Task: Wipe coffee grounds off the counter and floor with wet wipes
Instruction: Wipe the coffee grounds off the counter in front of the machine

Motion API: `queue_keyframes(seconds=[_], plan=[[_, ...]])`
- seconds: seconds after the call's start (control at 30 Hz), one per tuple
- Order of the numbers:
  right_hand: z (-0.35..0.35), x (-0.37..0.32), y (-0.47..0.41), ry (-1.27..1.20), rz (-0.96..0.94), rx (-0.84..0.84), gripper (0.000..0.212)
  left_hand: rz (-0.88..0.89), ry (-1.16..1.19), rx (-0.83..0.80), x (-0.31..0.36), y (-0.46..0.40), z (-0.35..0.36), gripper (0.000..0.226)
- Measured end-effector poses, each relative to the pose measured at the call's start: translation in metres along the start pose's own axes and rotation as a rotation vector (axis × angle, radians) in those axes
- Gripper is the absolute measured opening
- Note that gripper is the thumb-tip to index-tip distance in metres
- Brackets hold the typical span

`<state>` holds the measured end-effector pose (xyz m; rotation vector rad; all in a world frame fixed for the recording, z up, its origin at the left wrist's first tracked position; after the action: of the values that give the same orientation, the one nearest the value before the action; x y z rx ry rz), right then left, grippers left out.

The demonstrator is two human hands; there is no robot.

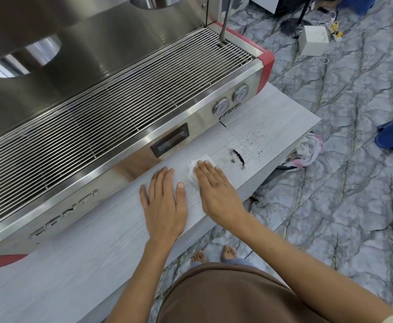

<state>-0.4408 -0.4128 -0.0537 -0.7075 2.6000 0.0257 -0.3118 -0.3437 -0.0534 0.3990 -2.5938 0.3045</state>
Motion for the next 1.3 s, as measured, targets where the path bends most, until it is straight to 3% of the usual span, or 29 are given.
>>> queue_keyframes(seconds=[0.7,1.03,1.3], plan=[[-0.032,0.054,-0.024,-0.032,0.116,0.006,0.041,0.003,-0.002,-0.022,0.001,0.001,-0.003,0.059],[-0.025,0.027,0.002,-0.044,-0.129,-0.05,0.04,0.021,-0.016,-0.027,0.001,0.002,-0.002,0.058],[-0.019,0.041,0.014,0.003,-0.145,-0.05,0.044,0.042,-0.055,-0.052,-0.002,0.001,0.0,0.061]])
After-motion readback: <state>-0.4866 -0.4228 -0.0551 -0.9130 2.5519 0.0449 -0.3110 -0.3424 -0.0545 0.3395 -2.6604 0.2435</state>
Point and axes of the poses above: each hand's wrist, its own y-axis away from the middle knuckle, its own z-axis out of the palm, x = y × z, the point moved 2 cm from there along -y, towards the middle knuckle, and after that the axes turned 9 degrees about z, right-handed, at the moved point
